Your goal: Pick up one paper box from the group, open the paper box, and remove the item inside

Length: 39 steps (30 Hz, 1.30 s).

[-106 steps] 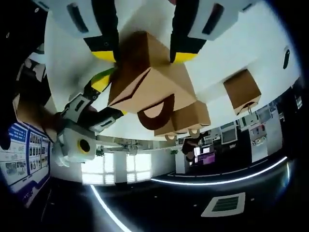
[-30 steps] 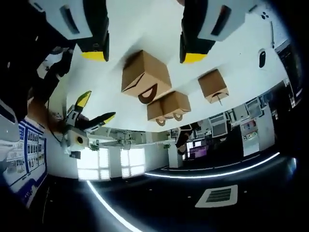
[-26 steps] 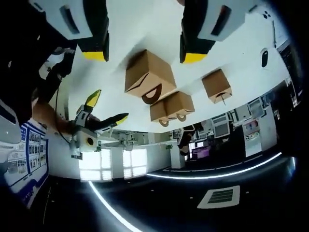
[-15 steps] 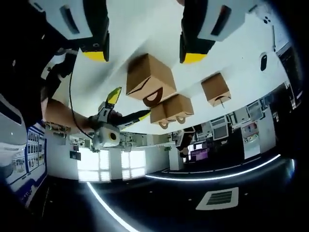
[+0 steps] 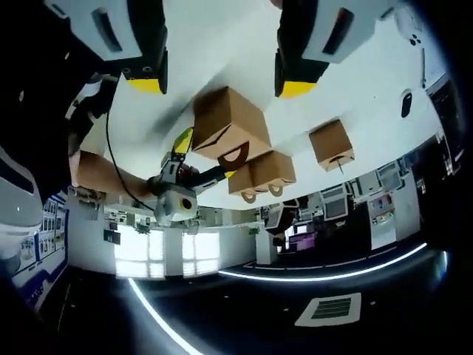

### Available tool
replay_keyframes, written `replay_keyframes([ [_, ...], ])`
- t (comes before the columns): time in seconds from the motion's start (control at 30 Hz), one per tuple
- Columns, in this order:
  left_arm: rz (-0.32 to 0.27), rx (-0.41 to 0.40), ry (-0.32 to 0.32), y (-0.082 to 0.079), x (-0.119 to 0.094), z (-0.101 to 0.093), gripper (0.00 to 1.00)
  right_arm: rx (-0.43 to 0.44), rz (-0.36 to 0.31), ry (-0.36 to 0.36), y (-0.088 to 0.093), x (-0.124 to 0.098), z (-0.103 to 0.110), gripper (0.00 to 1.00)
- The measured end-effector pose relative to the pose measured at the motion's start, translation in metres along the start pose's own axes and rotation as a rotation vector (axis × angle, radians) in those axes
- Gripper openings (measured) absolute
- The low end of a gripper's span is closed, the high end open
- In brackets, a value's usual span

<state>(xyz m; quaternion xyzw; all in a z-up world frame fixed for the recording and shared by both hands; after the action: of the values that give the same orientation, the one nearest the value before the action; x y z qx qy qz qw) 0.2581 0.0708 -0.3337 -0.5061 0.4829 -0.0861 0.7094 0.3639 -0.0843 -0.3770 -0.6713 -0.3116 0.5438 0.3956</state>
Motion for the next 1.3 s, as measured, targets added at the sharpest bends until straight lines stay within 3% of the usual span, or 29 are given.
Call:
replay_keyframes([
  [0.17, 0.003, -0.010, 0.004, 0.004, 0.002, -0.001, 0.59, -0.019, 0.018, -0.009, 0.004, 0.004, 0.003, 0.71],
  [0.5, 0.031, 0.030, -0.027, -0.001, 0.014, 0.001, 0.57, -0.012, 0.008, -0.003, 0.004, 0.005, 0.004, 0.70],
  [0.7, 0.059, 0.192, -0.111, -0.037, 0.027, 0.006, 0.57, -0.017, 0.004, 0.003, 0.003, 0.006, 0.005, 0.70],
  [0.83, 0.105, 0.364, -0.227, -0.063, 0.041, 0.008, 0.55, -0.012, -0.004, 0.006, 0.003, 0.006, 0.006, 0.70],
  [0.9, 0.132, 0.419, -0.249, -0.072, 0.051, 0.003, 0.52, -0.010, -0.005, 0.007, 0.003, 0.006, 0.007, 0.70],
  [1.07, 0.142, 0.406, -0.238, -0.080, 0.068, -0.006, 0.46, -0.015, -0.002, 0.010, 0.002, 0.007, 0.009, 0.70],
  [1.13, 0.184, 0.452, -0.249, -0.076, 0.075, -0.007, 0.44, -0.015, -0.003, 0.010, 0.001, 0.006, 0.009, 0.70],
  [1.3, 0.194, 0.499, -0.258, -0.074, 0.086, -0.007, 0.27, -0.016, -0.007, 0.015, 0.001, 0.006, 0.010, 0.69],
])
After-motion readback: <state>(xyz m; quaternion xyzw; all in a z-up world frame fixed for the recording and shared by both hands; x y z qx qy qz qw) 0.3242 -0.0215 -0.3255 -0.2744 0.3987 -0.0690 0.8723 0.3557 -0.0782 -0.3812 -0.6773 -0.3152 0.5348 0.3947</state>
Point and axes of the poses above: the point that each gripper's makers call its tool centre point, and the gripper's own axes: x roughly forward along the fingers, z roughly to its left, y roughly out of its underside, the point moved 2 cm from there along -x, roughly backward along the fingers, and after that the axes turned 10 degrees about z, right-handed, at the moved point
